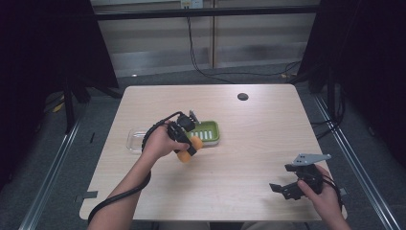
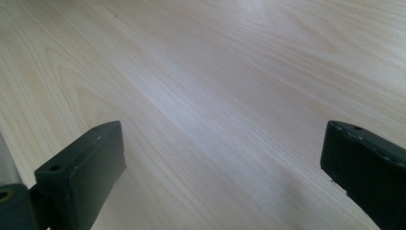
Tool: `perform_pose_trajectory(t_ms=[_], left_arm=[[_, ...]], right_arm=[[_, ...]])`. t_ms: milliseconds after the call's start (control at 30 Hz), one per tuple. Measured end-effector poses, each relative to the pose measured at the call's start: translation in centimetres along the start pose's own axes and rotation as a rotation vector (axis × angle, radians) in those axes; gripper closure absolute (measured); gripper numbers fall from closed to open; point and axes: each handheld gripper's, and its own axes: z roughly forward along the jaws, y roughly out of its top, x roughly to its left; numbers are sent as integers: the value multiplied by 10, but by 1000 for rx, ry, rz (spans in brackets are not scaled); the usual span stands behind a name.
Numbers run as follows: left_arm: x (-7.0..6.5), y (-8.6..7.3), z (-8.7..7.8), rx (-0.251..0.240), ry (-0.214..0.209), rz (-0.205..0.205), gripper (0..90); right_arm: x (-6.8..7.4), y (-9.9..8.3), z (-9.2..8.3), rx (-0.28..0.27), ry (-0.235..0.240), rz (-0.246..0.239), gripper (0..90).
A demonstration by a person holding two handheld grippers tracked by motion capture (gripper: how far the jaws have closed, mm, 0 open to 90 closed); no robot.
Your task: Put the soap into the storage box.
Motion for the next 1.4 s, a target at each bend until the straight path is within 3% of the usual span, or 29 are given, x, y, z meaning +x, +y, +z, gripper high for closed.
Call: perform_pose_trajectory(t_ms=[367, 1400], left_arm=[[6, 5, -6, 10, -21, -23, 498], [24, 18, -16, 21, -6, -49, 497]], right_arm=[[0, 0, 0, 1, -1, 5, 13], [-1, 0, -1, -3, -3, 3, 13]])
